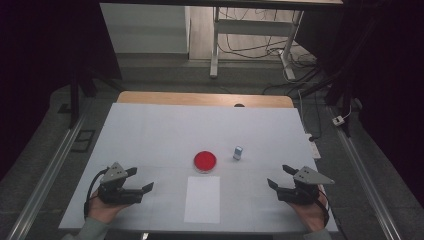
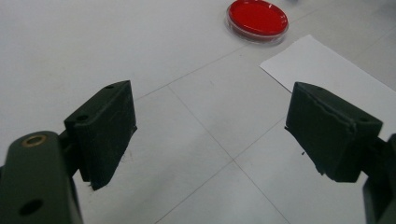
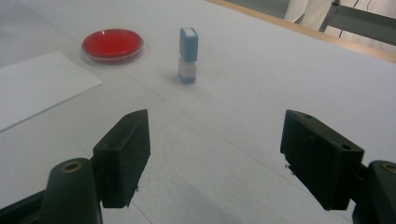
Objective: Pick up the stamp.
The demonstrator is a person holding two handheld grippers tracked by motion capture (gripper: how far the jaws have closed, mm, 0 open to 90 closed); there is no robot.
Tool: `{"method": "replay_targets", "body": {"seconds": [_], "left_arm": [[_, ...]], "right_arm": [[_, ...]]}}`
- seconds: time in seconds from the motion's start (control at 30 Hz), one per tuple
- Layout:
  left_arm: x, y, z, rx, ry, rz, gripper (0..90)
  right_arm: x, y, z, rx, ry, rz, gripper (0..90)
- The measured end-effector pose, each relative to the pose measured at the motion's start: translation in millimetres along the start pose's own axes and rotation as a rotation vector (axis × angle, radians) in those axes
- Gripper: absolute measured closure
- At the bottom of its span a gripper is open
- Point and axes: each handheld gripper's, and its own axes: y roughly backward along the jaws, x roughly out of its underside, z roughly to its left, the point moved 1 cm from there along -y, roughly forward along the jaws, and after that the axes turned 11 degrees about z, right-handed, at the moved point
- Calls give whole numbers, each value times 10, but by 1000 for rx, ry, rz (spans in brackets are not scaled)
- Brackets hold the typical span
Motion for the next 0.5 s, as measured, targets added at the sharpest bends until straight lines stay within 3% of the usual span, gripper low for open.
{"method": "replay_targets", "body": {"seconds": [0.5], "left_arm": [[-11,-24,-8,-5,-1,3,170]], "right_arm": [[-229,-27,61,-32,1,-7,271]]}}
